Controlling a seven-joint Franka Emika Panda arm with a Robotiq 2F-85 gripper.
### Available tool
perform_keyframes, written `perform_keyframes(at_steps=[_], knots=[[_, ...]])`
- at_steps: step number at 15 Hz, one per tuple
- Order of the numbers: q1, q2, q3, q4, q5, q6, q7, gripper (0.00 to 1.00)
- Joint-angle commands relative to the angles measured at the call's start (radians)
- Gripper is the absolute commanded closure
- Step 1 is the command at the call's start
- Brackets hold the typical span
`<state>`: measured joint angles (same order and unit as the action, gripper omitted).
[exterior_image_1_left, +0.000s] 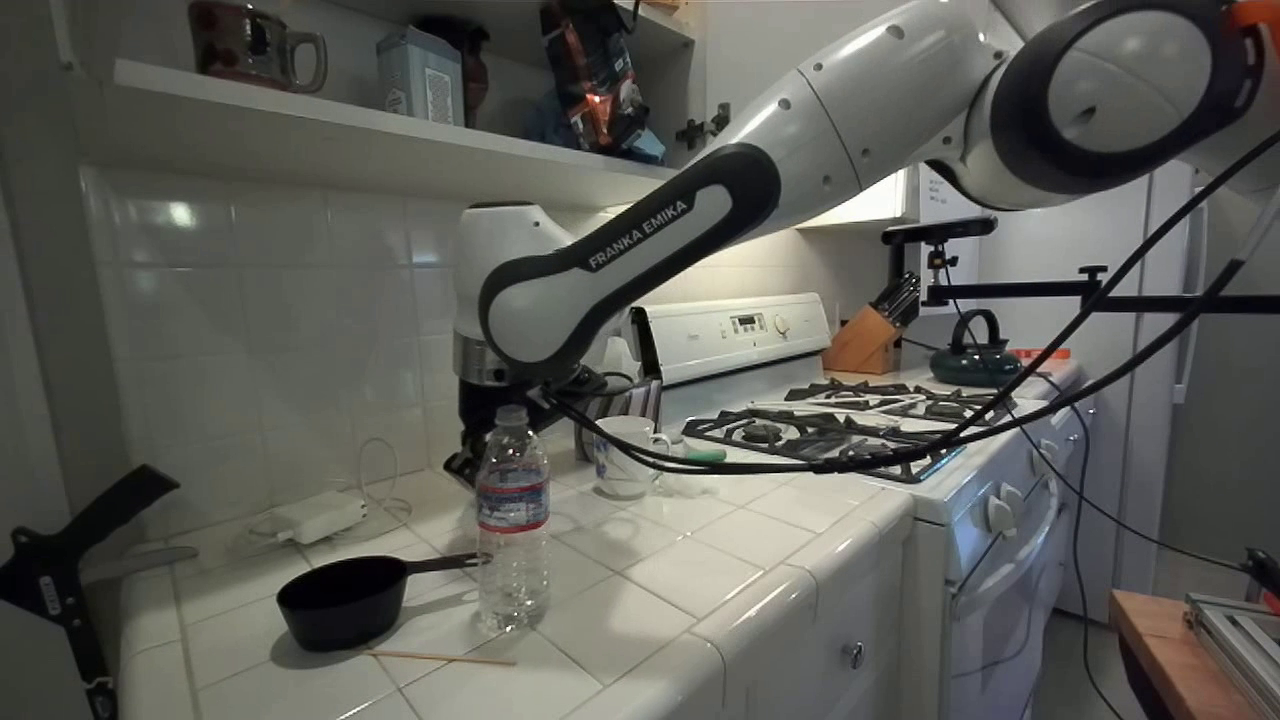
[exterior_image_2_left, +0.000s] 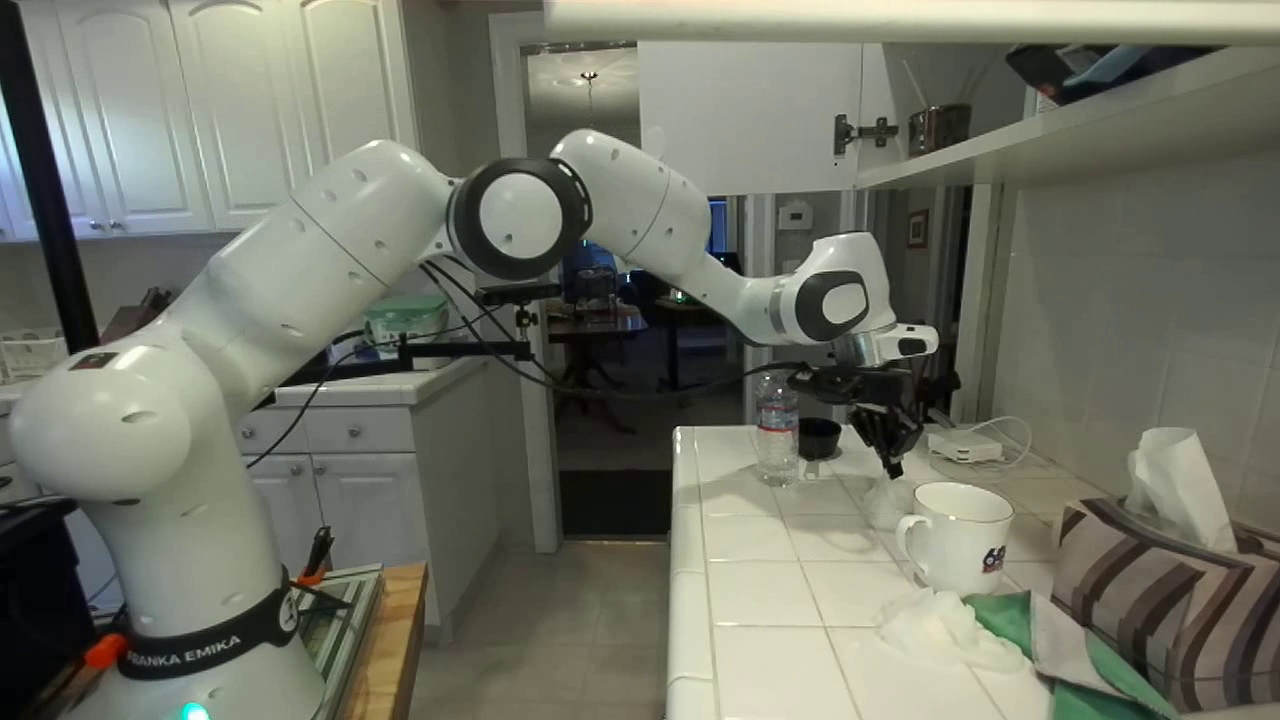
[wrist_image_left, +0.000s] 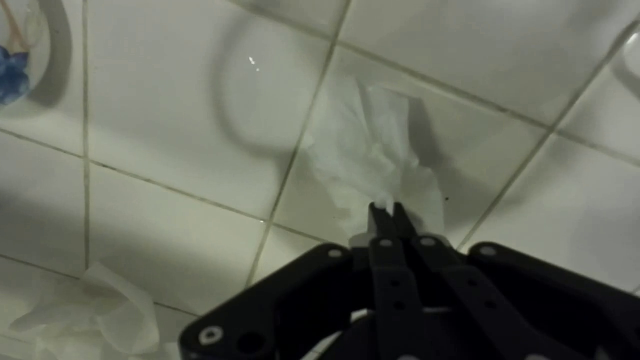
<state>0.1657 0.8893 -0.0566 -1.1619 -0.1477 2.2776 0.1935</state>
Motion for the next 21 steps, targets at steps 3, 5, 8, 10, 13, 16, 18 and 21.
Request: perform_keyframes(at_steps=[3, 5, 8, 10, 13, 16, 18, 21], knots=[[-0.099, 0.11, 0.097, 0.227, 0.107, -0.245, -0.202, 1.0], [-0.11, 0.118, 0.089, 0.244, 0.099, -0.327, -0.231, 1.0], [-0.12, 0.095, 0.074, 0.197, 0.077, -0.38, -0.27, 1.0], [-0.131, 0.062, 0.073, 0.125, 0.07, -0.372, -0.313, 1.0], [-0.163, 0.009, 0.097, 0.005, 0.083, -0.325, -0.416, 1.0], [-0.188, -0.054, 0.115, -0.106, 0.088, -0.284, -0.497, 1.0], [-0.201, -0.1, 0.115, -0.179, 0.09, -0.255, -0.505, 0.72], [-0.223, -0.195, 0.12, -0.309, 0.103, -0.18, -0.508, 0.53]])
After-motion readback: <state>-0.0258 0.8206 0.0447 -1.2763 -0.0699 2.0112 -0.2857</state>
